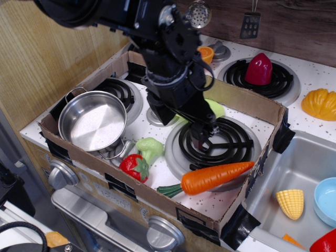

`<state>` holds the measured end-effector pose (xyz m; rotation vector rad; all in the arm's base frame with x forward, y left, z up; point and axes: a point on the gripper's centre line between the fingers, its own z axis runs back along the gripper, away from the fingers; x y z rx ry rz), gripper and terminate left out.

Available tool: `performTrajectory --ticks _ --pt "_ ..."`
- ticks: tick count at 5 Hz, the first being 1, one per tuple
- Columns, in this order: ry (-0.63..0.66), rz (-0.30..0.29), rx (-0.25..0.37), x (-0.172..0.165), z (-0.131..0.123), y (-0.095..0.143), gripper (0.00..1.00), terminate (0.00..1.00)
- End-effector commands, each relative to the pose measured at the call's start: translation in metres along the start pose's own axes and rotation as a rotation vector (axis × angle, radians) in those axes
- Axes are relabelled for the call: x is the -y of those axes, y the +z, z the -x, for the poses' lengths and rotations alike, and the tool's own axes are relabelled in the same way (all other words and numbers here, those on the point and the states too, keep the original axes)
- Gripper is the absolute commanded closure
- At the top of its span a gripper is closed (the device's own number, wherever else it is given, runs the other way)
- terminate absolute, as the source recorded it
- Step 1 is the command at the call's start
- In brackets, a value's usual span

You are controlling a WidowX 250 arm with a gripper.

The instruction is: Put carrot on plate

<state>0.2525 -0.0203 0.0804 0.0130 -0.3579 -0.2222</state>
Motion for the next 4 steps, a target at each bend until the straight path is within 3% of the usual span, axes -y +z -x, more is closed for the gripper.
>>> performTrajectory --ticks 1,2,4 --pt "-0.109 0.068 0.094 0.025 0.014 0.001 0.00 0.00" --pt "-0.156 0.126 0.093 0.037 0.027 -0.009 0.00 0.00" --pt "-0.192 0.160 0.087 0.043 0.031 -0.027 0.00 0.00"
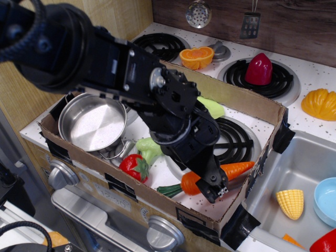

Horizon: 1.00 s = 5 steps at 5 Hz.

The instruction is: Put carrot on plate

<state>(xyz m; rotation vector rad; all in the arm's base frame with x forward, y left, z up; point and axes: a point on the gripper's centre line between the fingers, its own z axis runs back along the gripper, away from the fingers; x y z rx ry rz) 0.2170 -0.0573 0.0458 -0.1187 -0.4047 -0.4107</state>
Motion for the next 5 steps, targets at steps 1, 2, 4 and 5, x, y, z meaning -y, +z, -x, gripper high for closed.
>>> performTrajectory --ticks 1,2,4,5 --pt "-0.057 -0.008 -0.012 -0.007 -0.007 -0.014 0.00 0.00" --pt "-0.077 -0.036 -0.014 -0.009 -0.008 -0.020 0.00 0.00" --pt "-0.055 -0.039 -0.006 -0.003 -0.003 -0.033 0.00 0.00" --pt "-0.044 -0.038 -0.015 -0.001 -0.002 -0.034 0.00 0.00"
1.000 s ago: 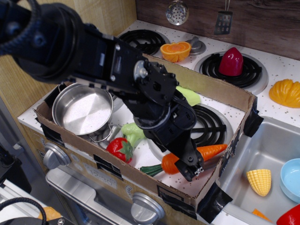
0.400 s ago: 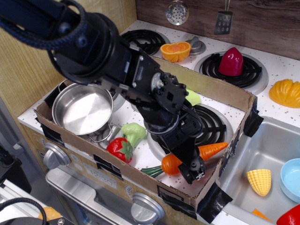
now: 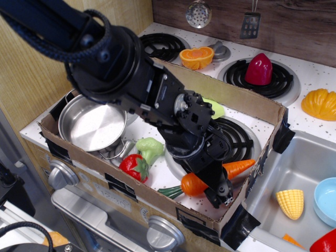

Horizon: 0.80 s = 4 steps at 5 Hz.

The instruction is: Put carrot on plate

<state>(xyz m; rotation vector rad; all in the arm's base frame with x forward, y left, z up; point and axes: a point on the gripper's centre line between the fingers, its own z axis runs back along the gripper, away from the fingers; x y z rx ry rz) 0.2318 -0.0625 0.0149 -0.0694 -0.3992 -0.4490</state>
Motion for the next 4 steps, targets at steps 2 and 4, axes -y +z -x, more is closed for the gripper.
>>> performTrajectory --ticks 2,4 --pt "-0.019 -0.086 -0.099 0.005 -0.017 0.018 1.00 0.00" --pt "0.006 -0.130 -0.207 0.000 -0.054 0.058 1.00 0.00"
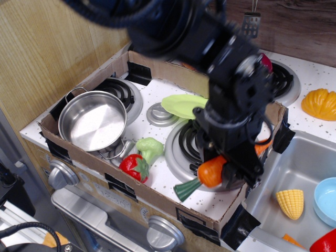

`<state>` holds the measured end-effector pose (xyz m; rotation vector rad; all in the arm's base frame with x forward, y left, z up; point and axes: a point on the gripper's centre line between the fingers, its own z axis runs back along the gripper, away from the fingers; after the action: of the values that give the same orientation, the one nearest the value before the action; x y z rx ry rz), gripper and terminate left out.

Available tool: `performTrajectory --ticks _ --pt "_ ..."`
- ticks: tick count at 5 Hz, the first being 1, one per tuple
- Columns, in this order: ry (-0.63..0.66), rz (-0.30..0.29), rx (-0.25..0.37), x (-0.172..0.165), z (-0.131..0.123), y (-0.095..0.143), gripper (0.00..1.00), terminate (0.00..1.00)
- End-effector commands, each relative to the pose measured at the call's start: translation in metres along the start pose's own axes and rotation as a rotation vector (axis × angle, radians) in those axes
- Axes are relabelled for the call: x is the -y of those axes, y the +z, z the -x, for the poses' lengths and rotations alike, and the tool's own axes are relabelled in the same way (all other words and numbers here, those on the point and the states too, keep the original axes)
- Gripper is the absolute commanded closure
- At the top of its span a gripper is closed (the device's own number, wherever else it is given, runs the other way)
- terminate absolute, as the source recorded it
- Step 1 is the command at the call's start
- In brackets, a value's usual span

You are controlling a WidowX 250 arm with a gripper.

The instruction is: Put carrot on plate

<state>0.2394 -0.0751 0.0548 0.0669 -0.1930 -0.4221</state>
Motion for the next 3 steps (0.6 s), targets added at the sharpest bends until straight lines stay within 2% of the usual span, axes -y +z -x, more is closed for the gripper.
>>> performTrajectory --ticks 1,3 --pt "-0.084 -0.082 0.029 -0.033 -0.031 0.033 1.00 0.00" --pt "-0.427 -0.067 0.061 -0.099 -0.057 0.019 1.00 0.00"
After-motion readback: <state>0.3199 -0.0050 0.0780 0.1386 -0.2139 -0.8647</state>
